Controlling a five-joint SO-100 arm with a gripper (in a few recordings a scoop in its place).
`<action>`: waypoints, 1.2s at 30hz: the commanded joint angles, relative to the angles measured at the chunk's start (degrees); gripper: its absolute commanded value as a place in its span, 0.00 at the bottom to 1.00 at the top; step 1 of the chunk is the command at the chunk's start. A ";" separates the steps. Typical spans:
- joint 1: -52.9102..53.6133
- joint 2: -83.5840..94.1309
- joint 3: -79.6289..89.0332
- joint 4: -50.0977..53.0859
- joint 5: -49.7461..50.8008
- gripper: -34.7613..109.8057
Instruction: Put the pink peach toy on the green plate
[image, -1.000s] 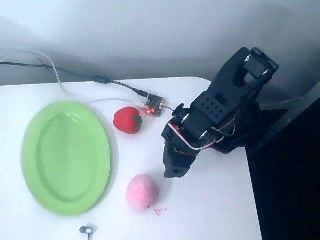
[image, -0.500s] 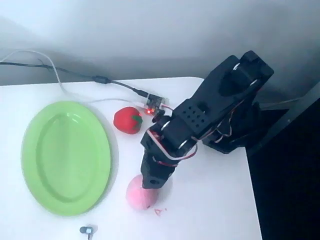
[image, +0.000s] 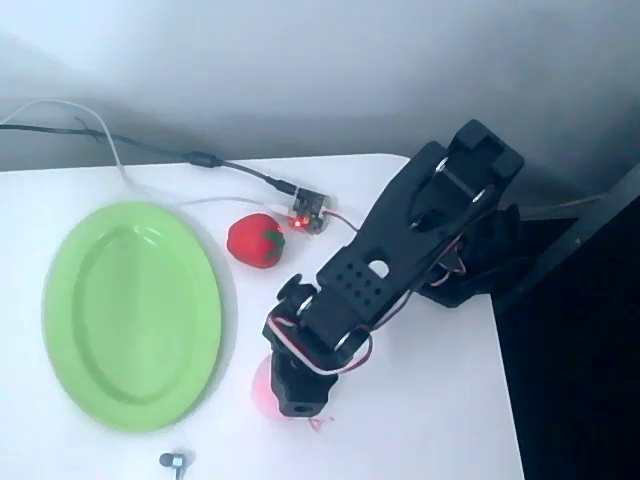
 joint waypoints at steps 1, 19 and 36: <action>-1.05 -1.05 -0.35 -0.09 0.97 0.46; -1.49 -14.77 -8.35 -0.62 0.88 0.48; -2.64 -17.31 -11.34 5.89 0.97 0.29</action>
